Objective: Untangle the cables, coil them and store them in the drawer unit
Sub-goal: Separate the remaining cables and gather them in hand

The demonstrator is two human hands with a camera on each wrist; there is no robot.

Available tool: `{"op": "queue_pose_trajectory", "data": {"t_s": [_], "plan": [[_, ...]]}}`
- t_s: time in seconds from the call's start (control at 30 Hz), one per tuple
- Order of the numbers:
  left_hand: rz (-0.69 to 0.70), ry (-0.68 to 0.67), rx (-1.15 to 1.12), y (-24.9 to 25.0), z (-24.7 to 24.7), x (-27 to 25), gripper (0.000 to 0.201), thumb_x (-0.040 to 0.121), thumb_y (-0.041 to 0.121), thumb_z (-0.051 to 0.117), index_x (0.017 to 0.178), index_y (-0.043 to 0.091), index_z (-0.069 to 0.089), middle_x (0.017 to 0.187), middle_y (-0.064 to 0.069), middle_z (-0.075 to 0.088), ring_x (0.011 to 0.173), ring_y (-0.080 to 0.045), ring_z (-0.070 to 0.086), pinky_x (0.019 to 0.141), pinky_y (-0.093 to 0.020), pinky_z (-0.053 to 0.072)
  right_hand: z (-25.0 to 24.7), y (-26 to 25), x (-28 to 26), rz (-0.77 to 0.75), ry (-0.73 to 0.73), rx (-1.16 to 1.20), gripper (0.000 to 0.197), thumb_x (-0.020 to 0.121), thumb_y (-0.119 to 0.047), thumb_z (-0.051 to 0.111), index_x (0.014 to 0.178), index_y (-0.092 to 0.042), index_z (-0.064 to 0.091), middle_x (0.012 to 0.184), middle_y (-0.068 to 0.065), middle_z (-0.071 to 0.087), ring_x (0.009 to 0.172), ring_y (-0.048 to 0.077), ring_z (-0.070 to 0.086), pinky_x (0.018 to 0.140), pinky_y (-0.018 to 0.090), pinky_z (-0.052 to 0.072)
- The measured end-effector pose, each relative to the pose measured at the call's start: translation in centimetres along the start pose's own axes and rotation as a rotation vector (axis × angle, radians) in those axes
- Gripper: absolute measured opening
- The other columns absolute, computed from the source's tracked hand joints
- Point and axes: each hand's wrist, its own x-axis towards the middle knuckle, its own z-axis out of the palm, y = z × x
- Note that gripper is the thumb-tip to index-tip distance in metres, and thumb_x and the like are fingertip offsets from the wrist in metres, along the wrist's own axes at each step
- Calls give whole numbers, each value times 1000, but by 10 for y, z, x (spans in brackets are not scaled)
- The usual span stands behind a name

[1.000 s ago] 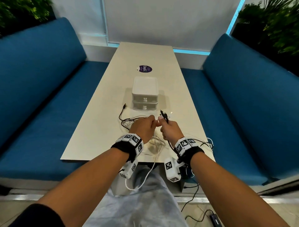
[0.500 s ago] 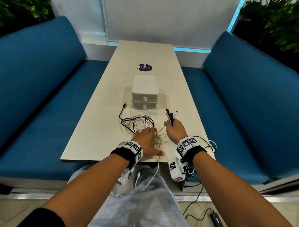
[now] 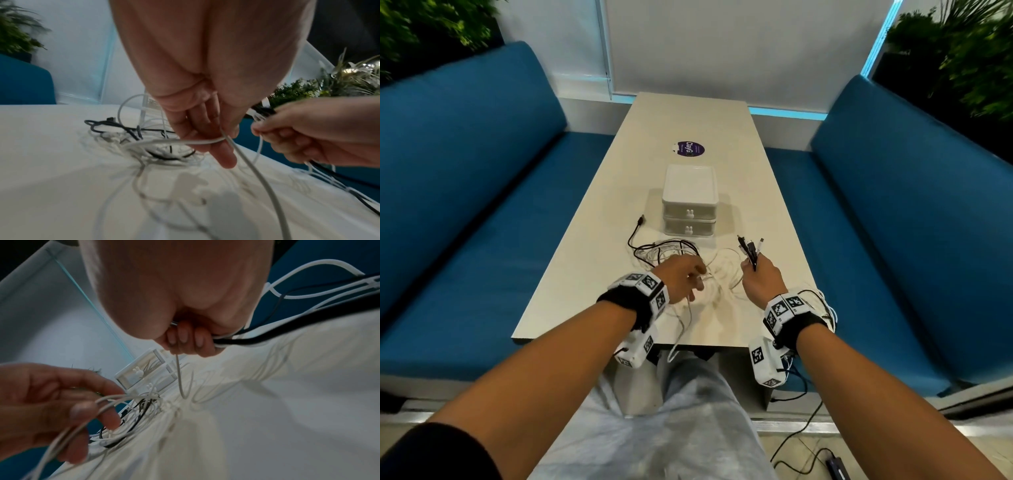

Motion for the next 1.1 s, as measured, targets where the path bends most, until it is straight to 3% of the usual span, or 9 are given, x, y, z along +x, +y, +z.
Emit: {"op": "queue_pose_trajectory", "data": {"t_s": [0.1,0.23,0.3,0.4,0.5,0.67,0.9,0.97,1.1], "plan": [[119,65,135,-2,-20,-1,25,95,-7,40,106,5,60,94,-14,64,47,-2,58,44,-15,42,1,-1,-1,-11,0,-31,30,103,-26,37,120,-8,54,104,18,64,90,34,58,70,31,37],[56,80,269,-10,-44,-8,31,93,10,45,108,25,67,102,1,64,80,-17,53,70,-23,39,4,-3,-1,-10,-3,-62,30,103,-27,37,117,-7,54,103,19,64,88,35,57,70,32,37],[43,51,378,-11,-51,-12,30,94,14,45,110,30,65,100,3,60,87,-23,55,75,-28,40,5,-3,-2,-10,-8,-71,29,103,-27,36,116,-7,54,104,19,65,87,34,56,70,32,38],[75,107,547,-17,-53,-13,40,89,7,47,113,36,62,109,2,62,101,-29,51,85,-33,34,5,-3,-2,-11,-21,-93,30,103,-26,36,117,-7,54,106,20,65,92,36,58,70,32,37],[180,276,702,-25,-55,-8,51,84,0,52,117,38,62,114,14,66,110,-22,47,100,-41,27,4,-3,-3,-4,-26,-105,30,103,-25,36,119,-5,53,108,21,64,98,38,59,72,32,38],[201,505,644,-24,-71,-3,50,84,-5,56,117,30,68,107,7,71,97,-26,52,79,-37,36,5,-2,-2,7,-24,-104,31,103,-26,36,119,-6,53,110,21,64,100,39,59,74,32,40],[210,540,600,-32,-78,-2,50,81,-9,56,116,25,65,115,2,63,88,-25,60,52,-33,48,5,-6,-3,5,-32,-99,32,103,-27,35,121,-7,52,109,20,64,99,38,59,75,34,43],[235,541,618,-37,-75,-2,47,77,-9,61,111,23,66,118,-2,58,86,-27,60,53,-34,49,6,-6,-4,5,-33,-97,32,103,-28,35,122,-8,52,109,20,64,100,39,59,81,38,47],[189,481,778,-48,-52,-5,42,75,3,62,110,25,68,111,-1,60,95,-28,55,81,-40,41,8,-6,-6,-2,-52,-87,32,103,-29,35,120,-10,56,110,18,65,101,38,59,85,40,48]]}}
